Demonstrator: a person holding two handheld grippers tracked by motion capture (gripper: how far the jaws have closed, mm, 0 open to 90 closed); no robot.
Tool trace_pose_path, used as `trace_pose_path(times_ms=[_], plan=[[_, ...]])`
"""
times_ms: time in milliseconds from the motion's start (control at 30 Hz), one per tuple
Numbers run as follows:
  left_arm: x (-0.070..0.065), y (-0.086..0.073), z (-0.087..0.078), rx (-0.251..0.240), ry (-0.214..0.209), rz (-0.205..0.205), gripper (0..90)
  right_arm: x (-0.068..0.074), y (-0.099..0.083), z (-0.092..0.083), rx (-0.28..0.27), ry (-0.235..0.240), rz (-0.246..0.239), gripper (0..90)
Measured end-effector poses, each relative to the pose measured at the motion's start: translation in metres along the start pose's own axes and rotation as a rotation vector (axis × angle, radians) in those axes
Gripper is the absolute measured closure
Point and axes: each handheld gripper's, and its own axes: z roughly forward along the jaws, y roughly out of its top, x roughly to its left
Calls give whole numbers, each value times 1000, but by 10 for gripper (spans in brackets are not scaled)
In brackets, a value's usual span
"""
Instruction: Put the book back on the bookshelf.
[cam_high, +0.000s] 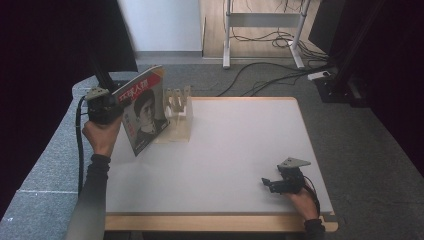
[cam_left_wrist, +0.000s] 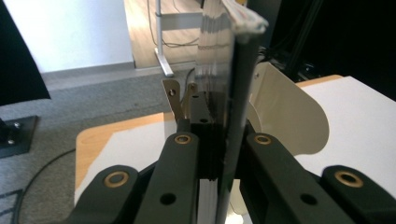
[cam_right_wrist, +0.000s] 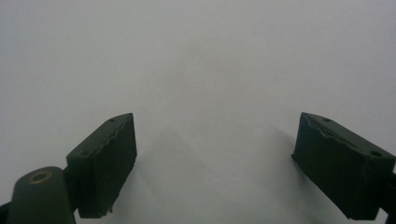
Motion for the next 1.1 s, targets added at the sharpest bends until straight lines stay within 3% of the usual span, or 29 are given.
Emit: trace_pose_path(times_ms=[67, 100, 167, 233, 333, 400, 667, 900, 967, 1100], plan=[[2, 1, -2, 37, -3, 15, 862, 0, 0, 0, 0, 2, 4, 125], [4, 3, -3, 67, -30, 11, 858, 0, 0, 0, 0, 2, 4, 125], [5, 4, -6, 107, -24, 28, 851, 0, 0, 0, 1, 1, 3, 125], [8, 5, -7, 159, -59, 20, 833, 0, 0, 0, 3, 1, 0, 125], [10, 5, -9, 207, -52, 26, 825, 0, 0, 0, 4, 1, -2, 125], [13, 4, -11, 203, -39, 9, 859, 0, 0, 0, 3, 2, 0, 125], [20, -4, -7, 64, -29, -101, 872, 0, 0, 0, 2, 1, 3, 125], [22, -7, 1, 67, -15, -108, 856, 0, 0, 0, 5, -1, -3, 126], [23, -7, 0, 77, 11, -98, 797, 0, 0, 0, 5, -1, -3, 126], [24, -8, 0, 72, 22, -96, 693, 1, 0, 0, 7, -8, -7, 130]])
